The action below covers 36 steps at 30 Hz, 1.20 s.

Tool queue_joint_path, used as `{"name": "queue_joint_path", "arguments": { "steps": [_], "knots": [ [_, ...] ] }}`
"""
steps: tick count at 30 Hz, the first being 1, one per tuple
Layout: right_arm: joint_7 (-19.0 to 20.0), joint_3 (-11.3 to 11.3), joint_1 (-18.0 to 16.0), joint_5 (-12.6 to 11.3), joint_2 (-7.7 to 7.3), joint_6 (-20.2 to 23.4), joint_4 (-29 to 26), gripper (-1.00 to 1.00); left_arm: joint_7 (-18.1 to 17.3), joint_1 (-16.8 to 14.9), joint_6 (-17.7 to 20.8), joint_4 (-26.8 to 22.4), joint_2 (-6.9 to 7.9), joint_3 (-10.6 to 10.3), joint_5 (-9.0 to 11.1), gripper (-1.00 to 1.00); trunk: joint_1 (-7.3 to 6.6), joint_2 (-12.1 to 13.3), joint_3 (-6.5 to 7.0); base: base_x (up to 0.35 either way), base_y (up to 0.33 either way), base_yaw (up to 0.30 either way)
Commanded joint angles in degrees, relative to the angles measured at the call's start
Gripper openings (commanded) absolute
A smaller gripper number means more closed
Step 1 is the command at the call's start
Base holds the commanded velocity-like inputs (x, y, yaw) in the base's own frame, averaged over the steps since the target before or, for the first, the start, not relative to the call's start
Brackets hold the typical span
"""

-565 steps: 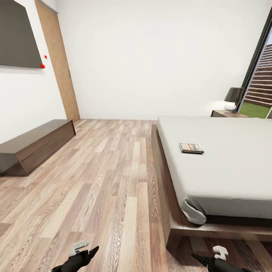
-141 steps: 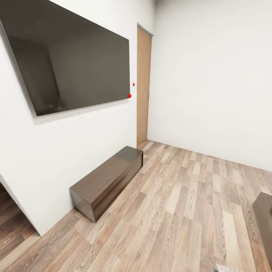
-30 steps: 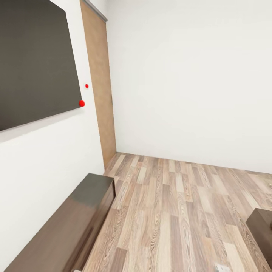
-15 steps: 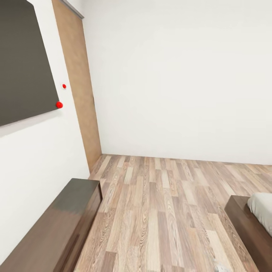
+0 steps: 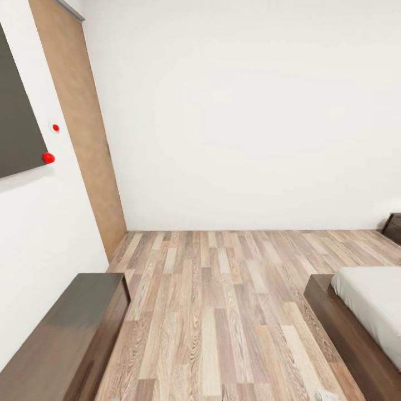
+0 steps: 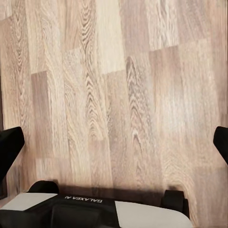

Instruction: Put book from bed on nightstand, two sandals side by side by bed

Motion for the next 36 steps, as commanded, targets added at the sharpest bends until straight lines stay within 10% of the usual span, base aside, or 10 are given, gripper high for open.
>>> {"name": "queue_joint_path", "arguments": {
  "steps": [1,36],
  "knots": [
    [0.23,-0.43,-0.1,-0.01,-0.01,-0.07,0.2,1.0,-0.17,-0.02,-0.19,0.02,0.02,0.49,-0.51,1.0,0.0,-0.05,-0.07,0.0,0.0,-0.284],
    [0.22,-0.43,-0.11,-0.01,0.02,-0.07,0.2,1.0,-0.17,0.08,-0.19,0.02,0.02,0.47,-0.51,1.0,0.0,-0.05,-0.07,0.0,0.0,-0.283]
  ]
}}
